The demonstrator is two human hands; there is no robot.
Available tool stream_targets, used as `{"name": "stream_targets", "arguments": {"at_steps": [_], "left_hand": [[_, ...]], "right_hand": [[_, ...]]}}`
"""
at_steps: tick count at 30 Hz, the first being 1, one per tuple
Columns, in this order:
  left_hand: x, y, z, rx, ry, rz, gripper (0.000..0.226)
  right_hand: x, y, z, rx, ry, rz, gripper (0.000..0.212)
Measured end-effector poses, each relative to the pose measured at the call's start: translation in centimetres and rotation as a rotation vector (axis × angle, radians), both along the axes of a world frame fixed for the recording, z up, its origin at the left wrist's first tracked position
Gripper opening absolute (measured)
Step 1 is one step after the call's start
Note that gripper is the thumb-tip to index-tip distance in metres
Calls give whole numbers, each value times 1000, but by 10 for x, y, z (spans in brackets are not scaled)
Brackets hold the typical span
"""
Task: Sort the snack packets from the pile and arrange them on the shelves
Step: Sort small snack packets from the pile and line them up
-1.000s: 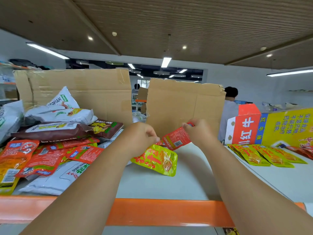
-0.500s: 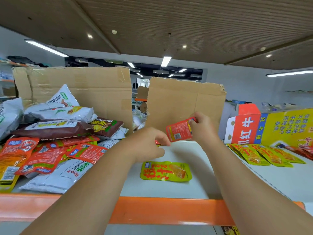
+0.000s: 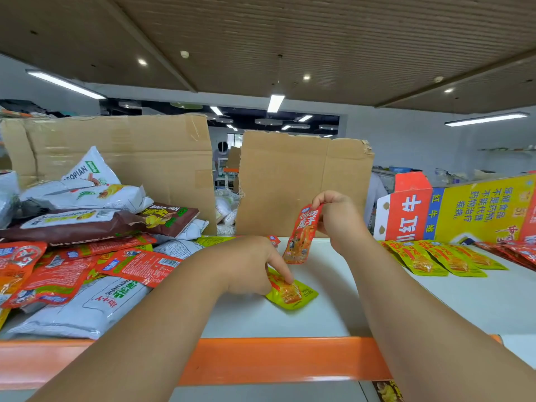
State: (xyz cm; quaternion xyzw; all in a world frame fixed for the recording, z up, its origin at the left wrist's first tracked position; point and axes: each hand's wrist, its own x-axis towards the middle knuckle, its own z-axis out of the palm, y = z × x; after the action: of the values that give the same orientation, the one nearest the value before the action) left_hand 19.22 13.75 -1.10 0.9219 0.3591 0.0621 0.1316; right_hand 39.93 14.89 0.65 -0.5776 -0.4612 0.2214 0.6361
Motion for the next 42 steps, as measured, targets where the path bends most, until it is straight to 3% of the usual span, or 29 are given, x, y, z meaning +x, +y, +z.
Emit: {"name": "stream_targets", "arguments": {"at_steps": [4, 7, 11, 18, 20, 23, 28, 32, 36, 39, 42], "left_hand": [[3, 1, -4, 114, -17, 53, 58], [3, 3, -4, 101, -71, 93, 42], [3, -2, -2, 135, -79, 110, 21], [7, -4, -5, 173, -59, 94, 27], [8, -5, -6, 176, -44, 89, 30], [8, -4, -7, 144, -24, 107, 41], [12, -3, -11, 155, -17, 149, 33], [13, -1, -12, 165, -14, 170, 32], [16, -3, -13, 232, 30, 152, 39], [18, -5, -13, 253, 37, 149, 37], [18, -5, -14, 241, 16, 151, 34]], "right_hand": [[10, 3, -2, -77, 79, -4, 43], [12, 2, -2, -238, 20, 52, 40], [10, 4, -5, -442, -403, -41, 21], [-14, -13, -2, -781, -1060, 18, 32], [-18, -21, 1, -816, -1159, 38, 38], [-22, -31, 7, -822, -1173, 114, 45], [-25, -39, 12, -802, -1184, 103, 50], [-29, -36, 13, -889, -1304, 73, 30], [-32, -40, 13, -902, -1313, 73, 26], [-30, -51, 19, -925, -1275, 126, 48], [-27, -51, 18, -911, -1243, 148, 51]]}}
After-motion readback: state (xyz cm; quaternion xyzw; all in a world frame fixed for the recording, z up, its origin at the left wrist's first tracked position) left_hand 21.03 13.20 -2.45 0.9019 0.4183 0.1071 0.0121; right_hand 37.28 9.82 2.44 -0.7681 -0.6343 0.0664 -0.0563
